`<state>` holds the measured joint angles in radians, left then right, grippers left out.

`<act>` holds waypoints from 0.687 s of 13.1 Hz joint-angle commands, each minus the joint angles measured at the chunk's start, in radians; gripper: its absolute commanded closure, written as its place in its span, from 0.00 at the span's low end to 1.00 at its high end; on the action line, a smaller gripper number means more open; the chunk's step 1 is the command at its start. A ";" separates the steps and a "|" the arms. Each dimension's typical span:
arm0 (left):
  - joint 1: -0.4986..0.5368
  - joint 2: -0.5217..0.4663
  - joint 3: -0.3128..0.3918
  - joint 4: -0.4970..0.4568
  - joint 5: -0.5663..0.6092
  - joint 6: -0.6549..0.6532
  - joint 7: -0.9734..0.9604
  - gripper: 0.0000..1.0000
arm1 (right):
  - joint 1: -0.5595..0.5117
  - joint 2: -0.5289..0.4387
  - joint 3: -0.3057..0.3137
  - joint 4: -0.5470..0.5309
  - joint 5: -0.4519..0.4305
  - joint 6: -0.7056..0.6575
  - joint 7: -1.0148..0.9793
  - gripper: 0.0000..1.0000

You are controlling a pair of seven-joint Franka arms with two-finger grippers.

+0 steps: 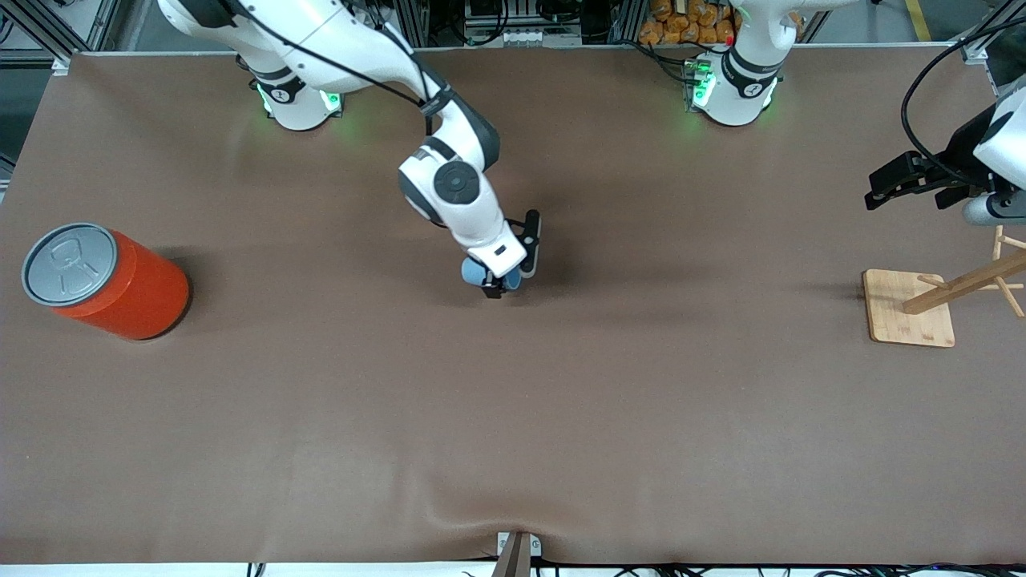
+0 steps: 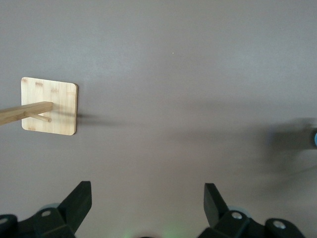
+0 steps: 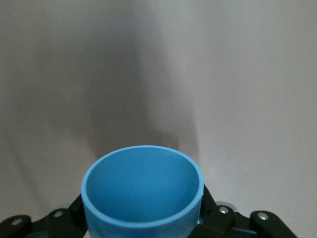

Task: Flip cup
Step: 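Lift the blue cup and carry it toward the table's middle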

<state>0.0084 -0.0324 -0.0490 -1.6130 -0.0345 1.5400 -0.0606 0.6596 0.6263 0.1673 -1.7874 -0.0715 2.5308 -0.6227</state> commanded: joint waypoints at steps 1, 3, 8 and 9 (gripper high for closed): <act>0.012 0.008 -0.006 0.015 -0.013 -0.015 0.022 0.00 | 0.057 0.016 -0.031 0.025 -0.074 0.008 0.067 0.59; 0.010 0.008 -0.005 0.015 -0.013 -0.015 0.022 0.00 | 0.067 0.016 -0.031 0.031 -0.077 0.009 0.067 0.30; 0.010 0.008 -0.005 0.015 -0.011 -0.015 0.024 0.00 | 0.069 0.015 -0.029 0.046 -0.137 0.026 0.067 0.00; 0.011 0.008 -0.005 0.015 -0.011 -0.015 0.030 0.00 | 0.069 0.012 -0.029 0.057 -0.128 0.019 0.072 0.00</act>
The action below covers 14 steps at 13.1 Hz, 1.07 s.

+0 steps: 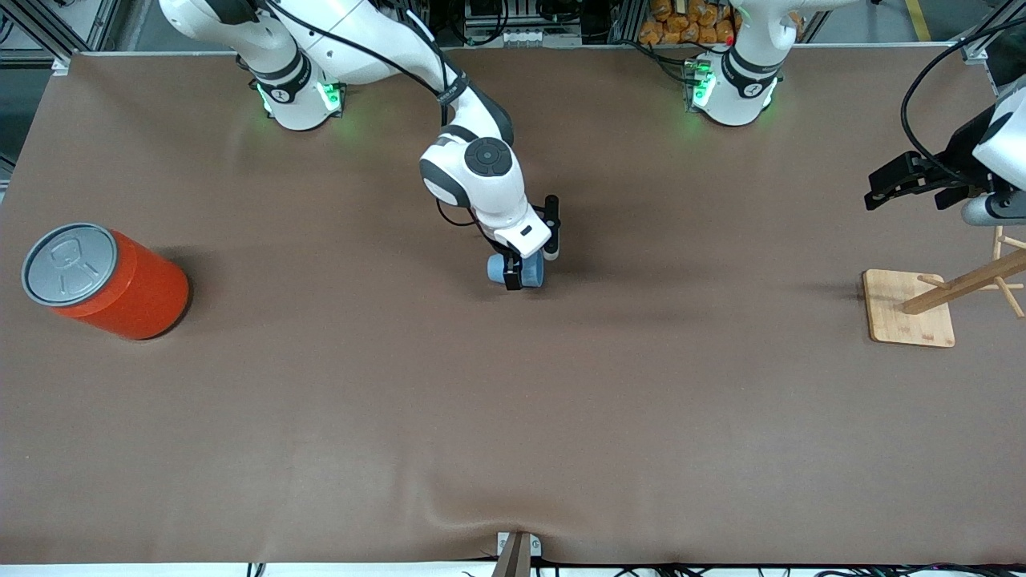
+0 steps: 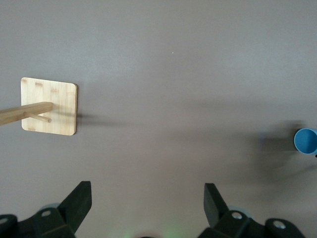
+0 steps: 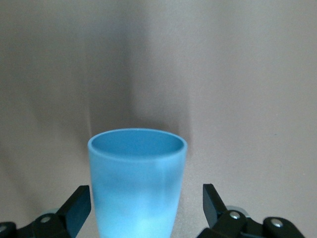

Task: Flip cup

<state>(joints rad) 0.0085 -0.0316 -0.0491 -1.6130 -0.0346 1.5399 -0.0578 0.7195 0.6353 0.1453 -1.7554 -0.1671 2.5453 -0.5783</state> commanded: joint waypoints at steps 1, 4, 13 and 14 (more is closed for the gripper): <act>0.011 0.007 -0.005 0.015 -0.011 -0.015 0.029 0.00 | 0.008 0.000 -0.006 0.037 -0.028 -0.002 0.035 0.00; 0.011 0.007 -0.006 0.015 -0.013 -0.015 0.030 0.00 | -0.005 -0.028 -0.003 0.042 -0.025 -0.035 0.148 0.00; 0.061 0.153 -0.001 0.007 -0.390 -0.012 0.110 0.00 | -0.061 -0.235 -0.007 0.108 -0.025 -0.468 0.436 0.00; 0.064 0.183 -0.001 0.004 -0.451 -0.014 0.128 0.00 | -0.093 -0.242 -0.006 0.146 -0.025 -0.537 0.436 0.00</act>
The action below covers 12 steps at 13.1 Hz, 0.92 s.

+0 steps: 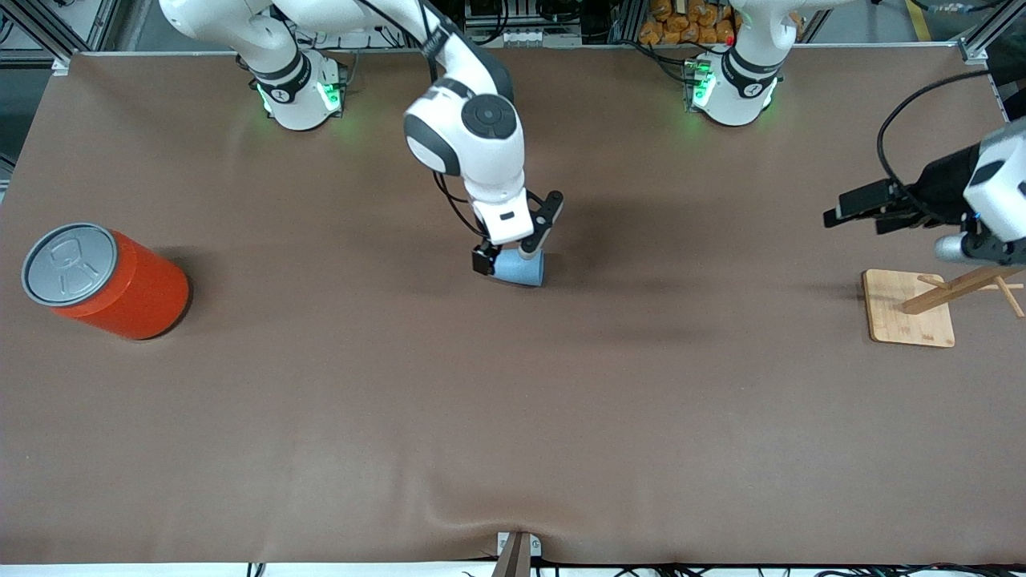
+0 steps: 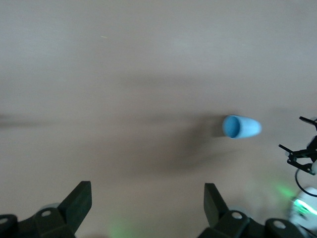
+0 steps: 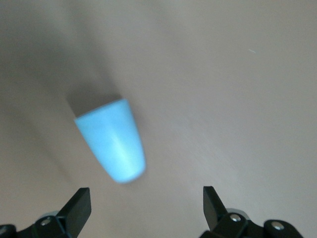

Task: Flip cup

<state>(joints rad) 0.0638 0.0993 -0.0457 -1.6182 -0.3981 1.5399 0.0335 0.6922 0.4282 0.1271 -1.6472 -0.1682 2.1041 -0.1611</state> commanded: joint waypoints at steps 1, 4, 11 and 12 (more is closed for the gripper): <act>0.013 0.080 -0.005 0.009 -0.129 -0.014 0.066 0.00 | -0.094 -0.039 0.013 0.087 -0.023 -0.166 0.017 0.00; 0.005 0.155 -0.009 -0.057 -0.290 -0.004 0.115 0.00 | -0.134 -0.040 0.011 0.222 -0.025 -0.423 0.031 0.00; -0.050 0.319 -0.092 -0.112 -0.488 0.116 0.207 0.00 | -0.542 -0.262 0.011 0.170 0.143 -0.533 0.029 0.00; -0.074 0.326 -0.104 -0.120 -0.507 0.155 0.207 0.00 | -0.609 -0.279 0.011 0.156 0.162 -0.539 0.029 0.00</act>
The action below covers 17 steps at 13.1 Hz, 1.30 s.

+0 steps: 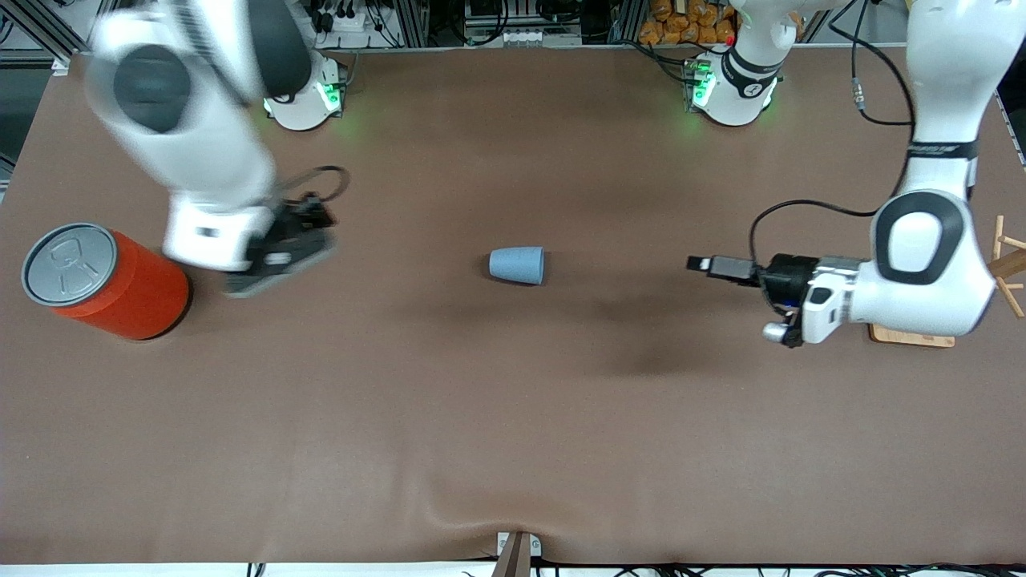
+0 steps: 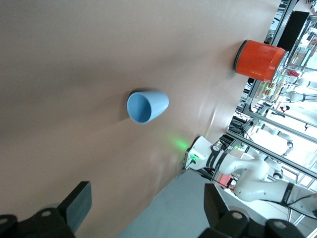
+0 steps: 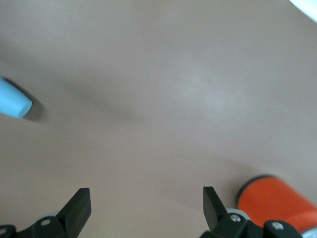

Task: Flip cup
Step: 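Move the left gripper to the cup's base and grasp it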

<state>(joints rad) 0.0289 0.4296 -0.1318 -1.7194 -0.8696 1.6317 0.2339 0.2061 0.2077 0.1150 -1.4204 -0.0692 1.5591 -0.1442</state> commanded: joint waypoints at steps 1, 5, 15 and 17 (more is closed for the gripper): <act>-0.070 0.004 -0.020 -0.028 -0.067 0.091 0.008 0.00 | -0.161 -0.079 0.023 -0.089 0.063 -0.005 0.012 0.00; -0.167 0.050 -0.020 -0.094 -0.181 0.214 0.090 0.00 | -0.197 -0.157 0.020 -0.152 0.063 -0.004 0.234 0.00; -0.288 0.202 -0.022 -0.092 -0.371 0.378 0.260 0.00 | -0.189 -0.229 -0.113 -0.170 0.068 -0.021 0.143 0.00; -0.316 0.227 -0.020 -0.094 -0.423 0.381 0.278 0.00 | -0.188 -0.240 -0.120 -0.161 0.068 -0.033 0.135 0.00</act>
<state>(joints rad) -0.2720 0.6349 -0.1552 -1.8138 -1.2432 2.0018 0.4779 0.0169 0.0092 0.0067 -1.5477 -0.0158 1.5317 0.0142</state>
